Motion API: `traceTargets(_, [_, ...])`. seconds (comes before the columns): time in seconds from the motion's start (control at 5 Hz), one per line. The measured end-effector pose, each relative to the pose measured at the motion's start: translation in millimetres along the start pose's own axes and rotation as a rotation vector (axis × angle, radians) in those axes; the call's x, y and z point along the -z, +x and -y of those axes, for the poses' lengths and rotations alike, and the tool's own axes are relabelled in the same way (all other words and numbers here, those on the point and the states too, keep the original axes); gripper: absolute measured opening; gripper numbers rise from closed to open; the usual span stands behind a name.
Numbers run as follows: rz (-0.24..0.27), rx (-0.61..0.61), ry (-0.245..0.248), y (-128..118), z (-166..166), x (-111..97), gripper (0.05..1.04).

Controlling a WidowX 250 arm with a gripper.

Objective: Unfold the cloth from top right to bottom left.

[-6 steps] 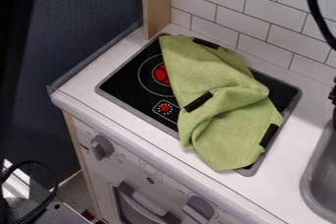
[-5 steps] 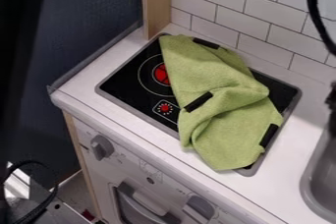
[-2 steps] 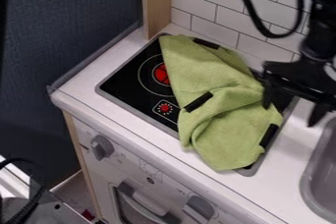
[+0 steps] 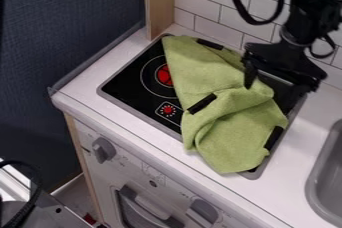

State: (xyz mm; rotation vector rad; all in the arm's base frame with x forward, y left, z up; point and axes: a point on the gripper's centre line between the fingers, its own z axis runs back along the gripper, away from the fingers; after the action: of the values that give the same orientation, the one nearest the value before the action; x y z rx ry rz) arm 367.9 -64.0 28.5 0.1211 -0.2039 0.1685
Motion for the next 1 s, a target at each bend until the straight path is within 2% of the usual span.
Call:
traceTargets(0.2, [0.027,-0.036,0.012,5,-12,5,1.000])
traceTargets(0.4, [-0.021,-0.058,-0.013,0,-17,25,1.000])
traceTargets(0.6, [-0.074,-0.050,0.005,-4,-19,41,0.945])
traceTargets(0.8, [-0.081,-0.068,0.002,-4,-19,41,0.651])
traceTargets(1.0, [-0.079,-0.070,0.024,-5,-23,41,0.348])
